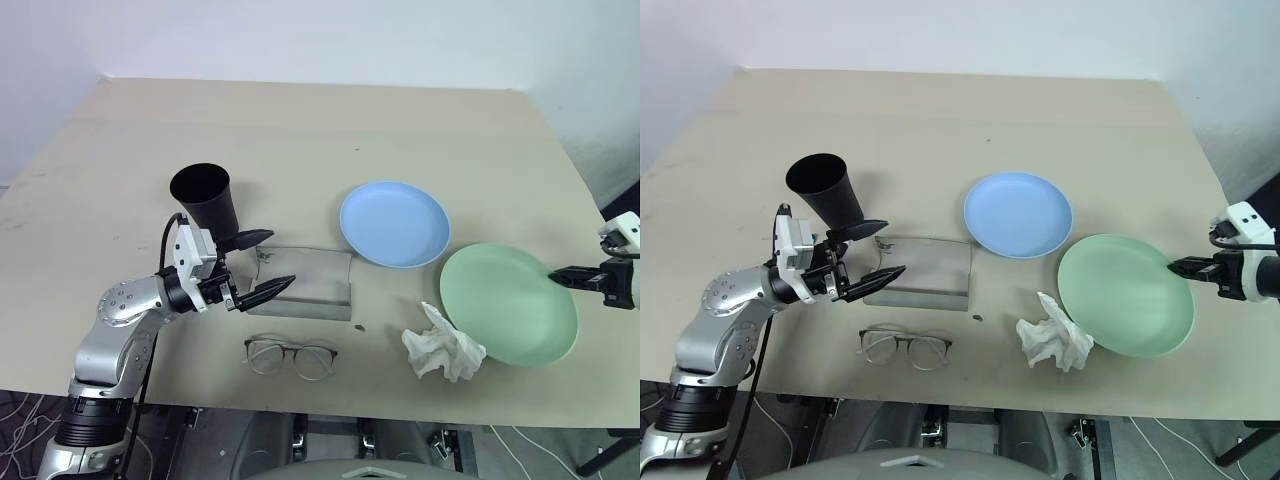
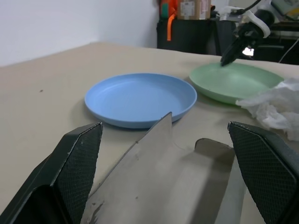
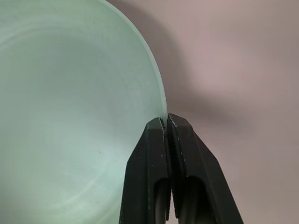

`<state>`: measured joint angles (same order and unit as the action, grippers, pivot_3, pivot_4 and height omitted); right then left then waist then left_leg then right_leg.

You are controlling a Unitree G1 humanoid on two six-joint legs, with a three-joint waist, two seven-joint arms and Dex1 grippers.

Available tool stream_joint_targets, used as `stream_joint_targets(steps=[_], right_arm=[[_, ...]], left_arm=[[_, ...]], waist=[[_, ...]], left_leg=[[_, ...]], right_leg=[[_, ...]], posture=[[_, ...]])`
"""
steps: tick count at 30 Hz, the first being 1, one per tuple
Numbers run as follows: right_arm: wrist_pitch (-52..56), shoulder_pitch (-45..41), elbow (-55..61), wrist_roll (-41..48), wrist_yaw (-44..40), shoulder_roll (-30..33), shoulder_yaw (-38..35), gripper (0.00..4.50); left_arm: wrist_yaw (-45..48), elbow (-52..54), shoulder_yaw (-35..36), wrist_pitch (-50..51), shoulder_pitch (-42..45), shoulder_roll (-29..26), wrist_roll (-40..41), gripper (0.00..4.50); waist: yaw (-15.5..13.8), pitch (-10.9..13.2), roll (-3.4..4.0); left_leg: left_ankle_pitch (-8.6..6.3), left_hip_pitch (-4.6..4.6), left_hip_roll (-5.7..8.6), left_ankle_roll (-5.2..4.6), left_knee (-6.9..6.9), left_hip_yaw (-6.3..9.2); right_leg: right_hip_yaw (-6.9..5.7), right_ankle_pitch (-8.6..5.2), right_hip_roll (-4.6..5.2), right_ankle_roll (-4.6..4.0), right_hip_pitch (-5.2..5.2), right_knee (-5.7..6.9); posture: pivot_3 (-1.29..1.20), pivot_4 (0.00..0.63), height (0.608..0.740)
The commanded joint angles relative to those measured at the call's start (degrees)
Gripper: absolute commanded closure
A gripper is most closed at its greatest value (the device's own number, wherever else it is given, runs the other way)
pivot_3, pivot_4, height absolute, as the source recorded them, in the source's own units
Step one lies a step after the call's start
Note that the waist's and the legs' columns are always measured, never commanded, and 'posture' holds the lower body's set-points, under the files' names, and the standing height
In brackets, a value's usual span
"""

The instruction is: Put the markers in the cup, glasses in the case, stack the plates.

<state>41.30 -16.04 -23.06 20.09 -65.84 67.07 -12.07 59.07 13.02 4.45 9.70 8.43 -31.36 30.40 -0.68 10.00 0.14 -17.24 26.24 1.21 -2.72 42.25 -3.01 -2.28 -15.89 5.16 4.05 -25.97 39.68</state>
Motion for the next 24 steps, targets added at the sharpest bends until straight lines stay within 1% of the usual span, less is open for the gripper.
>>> stream_joint_targets(steps=[1, 5, 10, 16, 21, 24], right_arm=[[1.65, -0.10, 3.18, 2.09, -0.85, 2.84, -4.75, 4.46], [3.80, -2.27, 4.49, 4.71, -1.69, 3.93, -7.99, 4.46], [3.95, -8.91, 1.33, 5.29, -0.71, 2.88, -7.89, 4.46], [8.08, -23.32, -2.47, 5.15, 3.56, -3.84, -2.90, 4.46], [11.92, -37.68, -12.84, 3.37, 8.43, -11.30, 1.19, 4.46], [11.74, -43.16, -18.07, 0.34, 10.59, -15.43, 4.95, 4.46]], left_arm=[[0.49, 0.07, -0.57, -1.14, 0.96, 0.32, -0.13, 0.00], [0.61, -0.22, -1.20, -1.13, 1.11, 0.45, -0.11, 0.00], [0.57, -0.55, -1.10, -1.33, 1.34, 0.48, -0.12, 0.00], [-0.12, 0.33, -0.21, -1.40, 0.56, 0.04, -0.10, 0.00], [-0.59, 0.99, 0.95, -1.65, -0.78, -0.82, -0.14, 0.00], [-1.12, 1.50, 1.44, -1.63, -1.23, -1.11, -0.01, 0.00]], waist=[[0.03, 0.00, 0.06], [0.06, -0.01, 0.21], [0.25, -0.01, 0.23], [0.56, -0.01, 0.25], [1.37, 0.01, 0.28], [1.37, 0.01, 0.28]], left_leg=[[0.01, 0.00, 0.00, 0.00, 0.00, 0.00], [0.05, 0.01, 0.00, 0.01, -0.01, 0.00], [0.06, 0.01, -0.01, 0.02, -0.02, 0.00], [0.07, 0.06, -0.01, 0.04, -0.03, -0.02], [0.09, 0.16, 0.00, 0.06, -0.05, -0.03], [0.19, 0.21, 0.00, 0.23, -0.12, -0.04]], right_leg=[[0.00, 0.01, 0.00, 0.01, 0.00, 0.00], [0.00, 0.03, 0.00, 0.02, -0.04, 0.00], [0.00, 0.04, 0.00, 0.00, -0.06, 0.00], [0.01, 0.05, 0.00, -0.01, -0.13, 0.00], [0.01, 0.08, 0.00, -0.05, -0.27, 0.00], [0.00, 0.10, 0.00, -0.05, -0.35, 0.00]], posture=[[0.00, 0.150, 0.681], [0.00, 0.150, 0.681], [0.00, 0.150, 0.681], [0.00, 0.150, 0.681], [0.00, 0.150, 0.681], [0.00, 0.150, 0.681]])
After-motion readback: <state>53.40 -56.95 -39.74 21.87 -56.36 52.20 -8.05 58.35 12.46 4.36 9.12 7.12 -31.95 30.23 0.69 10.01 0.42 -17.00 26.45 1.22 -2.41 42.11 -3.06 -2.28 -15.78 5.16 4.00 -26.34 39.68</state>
